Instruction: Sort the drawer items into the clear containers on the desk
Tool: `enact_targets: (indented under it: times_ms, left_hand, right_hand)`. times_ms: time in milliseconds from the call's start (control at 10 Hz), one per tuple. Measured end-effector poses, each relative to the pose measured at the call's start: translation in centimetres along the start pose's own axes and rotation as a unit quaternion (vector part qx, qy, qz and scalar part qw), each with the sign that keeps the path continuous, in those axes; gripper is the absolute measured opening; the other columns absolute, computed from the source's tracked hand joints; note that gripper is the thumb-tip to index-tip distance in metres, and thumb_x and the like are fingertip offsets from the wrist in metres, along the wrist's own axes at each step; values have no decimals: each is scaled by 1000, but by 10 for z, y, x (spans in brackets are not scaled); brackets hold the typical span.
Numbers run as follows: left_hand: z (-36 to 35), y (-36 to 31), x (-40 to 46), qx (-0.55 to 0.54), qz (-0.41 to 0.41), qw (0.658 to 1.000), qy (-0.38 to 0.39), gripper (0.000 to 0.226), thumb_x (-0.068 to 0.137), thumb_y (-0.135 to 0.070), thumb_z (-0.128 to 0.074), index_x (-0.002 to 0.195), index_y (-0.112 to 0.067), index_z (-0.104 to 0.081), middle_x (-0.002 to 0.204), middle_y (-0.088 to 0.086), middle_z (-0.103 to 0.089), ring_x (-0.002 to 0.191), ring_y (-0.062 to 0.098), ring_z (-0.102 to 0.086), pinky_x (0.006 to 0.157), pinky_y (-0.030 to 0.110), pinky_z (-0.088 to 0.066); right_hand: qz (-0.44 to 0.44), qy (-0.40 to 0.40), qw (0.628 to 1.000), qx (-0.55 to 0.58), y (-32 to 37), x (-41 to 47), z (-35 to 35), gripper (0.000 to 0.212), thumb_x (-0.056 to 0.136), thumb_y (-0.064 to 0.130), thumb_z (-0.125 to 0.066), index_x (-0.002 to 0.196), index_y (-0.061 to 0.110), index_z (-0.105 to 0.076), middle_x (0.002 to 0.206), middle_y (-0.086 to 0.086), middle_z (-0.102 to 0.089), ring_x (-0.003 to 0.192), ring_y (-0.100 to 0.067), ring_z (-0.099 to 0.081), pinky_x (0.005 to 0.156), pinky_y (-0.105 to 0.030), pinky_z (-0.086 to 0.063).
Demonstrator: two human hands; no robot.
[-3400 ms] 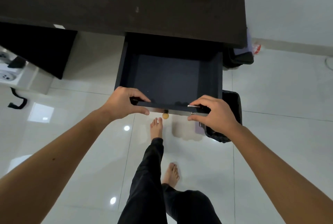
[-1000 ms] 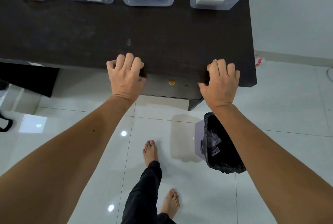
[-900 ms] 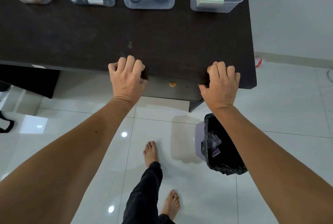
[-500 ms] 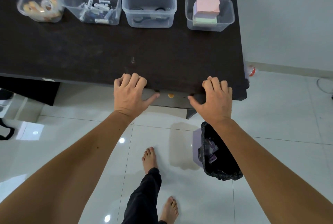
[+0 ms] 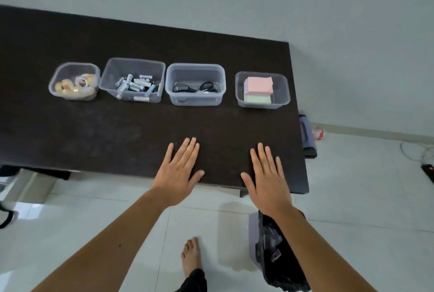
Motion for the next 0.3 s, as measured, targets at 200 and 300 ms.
enact_targets:
  times_ms: [200, 300]
  left_hand:
    - [-2, 2, 4, 20, -23, 997, -74, 79, 101, -59, -42, 160, -6, -40, 169, 9, -38, 158, 28, -32, 124, 54, -17]
    - [-11, 3, 5, 43, -35, 993, -104, 79, 92, -53, -53, 157, -9, -43, 167, 10, -41, 148, 24, -49, 129, 51, -8]
  right_hand:
    - [32, -27, 999, -4, -4, -6, -14, 78, 104, 66, -26, 167, 21, -22, 176, 1, 13, 164, -27, -9, 127, -46, -12]
    - [19, -197, 976, 90, 10, 26, 20, 77, 75, 81, -59, 141, 43, -47, 167, 30, -26, 158, 0, -22, 104, -42, -44]
Point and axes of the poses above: each hand's wrist, its own x-axis towards the middle knuckle, its own z-axis out of the back of the hand, y = z × x, the point moved 4 cm from there along x, towards the middle knuckle
